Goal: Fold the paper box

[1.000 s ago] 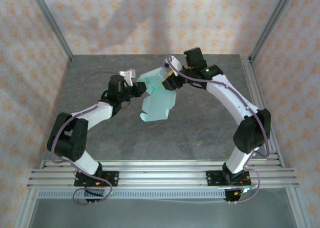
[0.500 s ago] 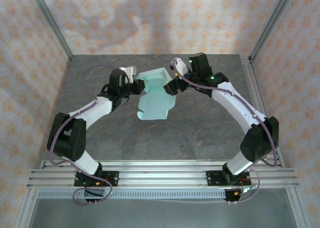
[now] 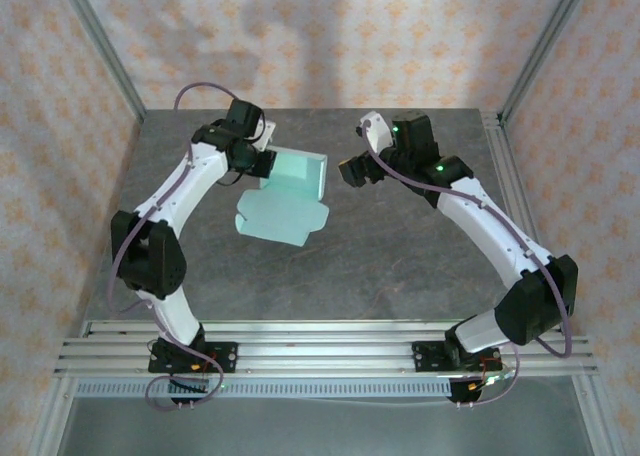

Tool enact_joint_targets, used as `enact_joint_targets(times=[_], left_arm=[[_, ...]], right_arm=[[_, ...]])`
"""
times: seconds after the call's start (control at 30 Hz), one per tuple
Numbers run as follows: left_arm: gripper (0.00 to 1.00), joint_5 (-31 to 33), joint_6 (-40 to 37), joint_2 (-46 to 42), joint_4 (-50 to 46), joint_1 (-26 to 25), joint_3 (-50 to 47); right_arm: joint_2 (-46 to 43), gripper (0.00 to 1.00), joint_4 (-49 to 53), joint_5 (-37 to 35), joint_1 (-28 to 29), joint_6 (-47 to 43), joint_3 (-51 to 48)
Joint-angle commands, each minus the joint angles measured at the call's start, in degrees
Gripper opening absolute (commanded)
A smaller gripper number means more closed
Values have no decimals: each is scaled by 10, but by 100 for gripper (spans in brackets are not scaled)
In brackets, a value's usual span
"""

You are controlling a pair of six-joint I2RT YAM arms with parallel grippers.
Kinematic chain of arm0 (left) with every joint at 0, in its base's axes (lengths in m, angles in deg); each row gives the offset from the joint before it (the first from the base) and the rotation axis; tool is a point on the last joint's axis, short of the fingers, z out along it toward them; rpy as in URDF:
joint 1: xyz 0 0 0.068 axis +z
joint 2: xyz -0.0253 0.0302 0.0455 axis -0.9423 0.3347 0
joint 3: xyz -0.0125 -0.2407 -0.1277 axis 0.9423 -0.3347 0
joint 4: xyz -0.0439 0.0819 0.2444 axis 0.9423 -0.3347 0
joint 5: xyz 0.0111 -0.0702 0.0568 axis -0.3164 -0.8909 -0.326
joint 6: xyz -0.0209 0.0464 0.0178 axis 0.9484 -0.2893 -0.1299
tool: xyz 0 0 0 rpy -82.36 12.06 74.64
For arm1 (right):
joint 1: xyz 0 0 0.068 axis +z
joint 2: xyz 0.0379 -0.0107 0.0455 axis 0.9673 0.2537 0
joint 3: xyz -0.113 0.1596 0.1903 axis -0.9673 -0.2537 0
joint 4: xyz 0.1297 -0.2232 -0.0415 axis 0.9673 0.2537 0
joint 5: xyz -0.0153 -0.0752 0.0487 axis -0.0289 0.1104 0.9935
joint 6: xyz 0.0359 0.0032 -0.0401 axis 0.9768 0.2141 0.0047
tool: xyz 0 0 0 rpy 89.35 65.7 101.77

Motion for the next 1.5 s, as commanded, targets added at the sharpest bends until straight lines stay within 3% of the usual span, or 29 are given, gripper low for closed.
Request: enact_joint_targets(times=[0.0, 0.27, 0.83, 1.17, 1.47], left_arm=[[0, 54, -41, 33, -216, 3, 49], [0, 89, -50, 138, -357, -13, 122], [1, 77, -66, 296, -390, -35, 176], [40, 58, -66, 274, -387, -37, 192], [66, 65, -50, 194, -329, -32, 174]], right_arm=[[4, 87, -6, -19, -1, 12, 2], [23, 85, 1, -13, -1, 25, 4], [39, 85, 1, -21, -1, 25, 0], [34, 85, 0, -15, -2, 27, -3], [48, 85, -6, -9, 1, 54, -4]])
